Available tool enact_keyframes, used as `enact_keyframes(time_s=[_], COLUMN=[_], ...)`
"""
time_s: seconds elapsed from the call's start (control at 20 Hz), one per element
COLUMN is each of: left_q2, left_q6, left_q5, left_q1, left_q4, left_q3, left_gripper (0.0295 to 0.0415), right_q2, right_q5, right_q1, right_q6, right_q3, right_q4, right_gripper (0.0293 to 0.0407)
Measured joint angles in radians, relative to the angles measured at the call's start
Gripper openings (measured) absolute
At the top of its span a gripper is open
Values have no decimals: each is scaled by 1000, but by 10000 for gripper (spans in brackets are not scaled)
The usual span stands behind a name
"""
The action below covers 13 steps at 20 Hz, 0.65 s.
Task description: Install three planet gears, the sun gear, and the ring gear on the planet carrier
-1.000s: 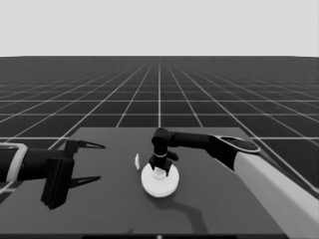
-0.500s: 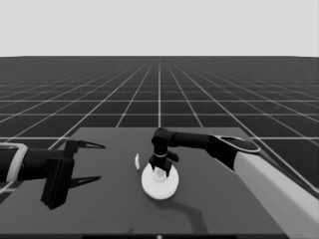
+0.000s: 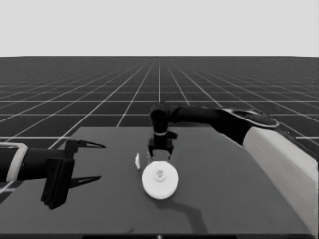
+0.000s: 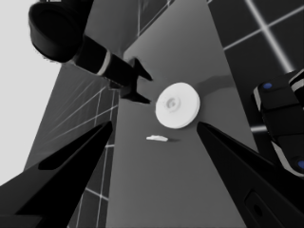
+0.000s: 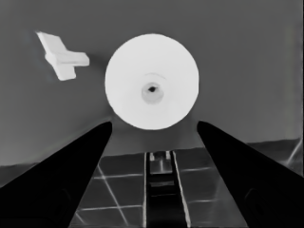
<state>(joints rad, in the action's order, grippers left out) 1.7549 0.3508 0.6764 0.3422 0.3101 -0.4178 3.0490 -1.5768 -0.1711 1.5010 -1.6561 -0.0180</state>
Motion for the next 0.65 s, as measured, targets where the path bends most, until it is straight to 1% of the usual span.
enact_keyframes(time_s=[0.1,0.35,0.4,0.45,0.5,0.55,0.6,0.65], left_q2=[0,0,294,679,855,931,978,1013], left_q6=[0,0,-486,-986,-1300,-1395,-1416,-1415], left_q5=[0,0,471,962,982,954,941,940], left_q1=[0,0,17,31,29,11,-5,-16], left_q4=[0,0,473,327,12,-172,-278,-341], left_q3=[0,0,-118,-318,-613,-857,-1035,-1158], left_gripper=[385,385,389,401,405,397,391,387], right_q2=[4,7,-264,-685,-947,-1094,-1177,-1225], right_q5=[-3,-5,160,257,313,347,367,379], right_q1=[-49,-69,87,284,392,450,483,501], right_q6=[-81,-124,-542,-807,-963,-1054,-1108,-1140], right_q3=[-15,-26,430,773,975,1097,1168,1211], right_q4=[43,65,-237,-419,-526,-589,-626,-648], right_gripper=[385,385,406,395,389,386,385,385])
